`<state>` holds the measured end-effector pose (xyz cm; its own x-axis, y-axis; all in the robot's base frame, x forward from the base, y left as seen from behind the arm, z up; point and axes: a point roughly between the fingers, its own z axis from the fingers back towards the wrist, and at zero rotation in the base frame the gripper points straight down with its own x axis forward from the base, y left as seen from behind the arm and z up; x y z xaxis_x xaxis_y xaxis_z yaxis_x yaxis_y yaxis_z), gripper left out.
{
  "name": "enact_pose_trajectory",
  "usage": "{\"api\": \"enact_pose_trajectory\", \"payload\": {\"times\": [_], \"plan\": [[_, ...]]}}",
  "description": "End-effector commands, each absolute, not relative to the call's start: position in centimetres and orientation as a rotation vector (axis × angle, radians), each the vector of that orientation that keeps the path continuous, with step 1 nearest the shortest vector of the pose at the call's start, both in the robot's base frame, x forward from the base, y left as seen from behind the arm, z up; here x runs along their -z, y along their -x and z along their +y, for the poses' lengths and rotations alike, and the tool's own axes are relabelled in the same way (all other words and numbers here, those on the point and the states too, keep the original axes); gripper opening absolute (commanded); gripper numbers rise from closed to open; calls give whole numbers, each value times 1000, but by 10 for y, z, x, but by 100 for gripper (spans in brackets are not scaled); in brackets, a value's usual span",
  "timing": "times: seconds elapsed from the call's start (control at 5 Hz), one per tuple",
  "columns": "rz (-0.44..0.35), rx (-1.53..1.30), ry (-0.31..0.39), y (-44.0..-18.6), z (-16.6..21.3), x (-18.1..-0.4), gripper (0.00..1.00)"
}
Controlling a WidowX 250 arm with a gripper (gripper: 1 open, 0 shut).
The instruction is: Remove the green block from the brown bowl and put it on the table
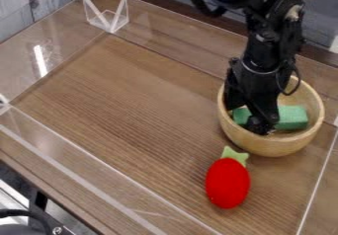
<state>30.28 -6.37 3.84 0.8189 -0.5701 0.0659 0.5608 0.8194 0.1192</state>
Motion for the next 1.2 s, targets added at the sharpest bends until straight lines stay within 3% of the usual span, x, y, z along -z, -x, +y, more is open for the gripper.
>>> {"api": "enact_pose_trajectory", "payload": {"times": [0.0,0.2,0.6,0.8,1.0], "plan": [[-173,596,-112,-313,-65,-64,100],[-179,586,-124,-318,-63,-71,100],[-185,589,-132,-314,-72,-47,100],[-187,551,-141,-321,-78,-49,100],[-193,564,-135,-314,-73,-60,0]]}}
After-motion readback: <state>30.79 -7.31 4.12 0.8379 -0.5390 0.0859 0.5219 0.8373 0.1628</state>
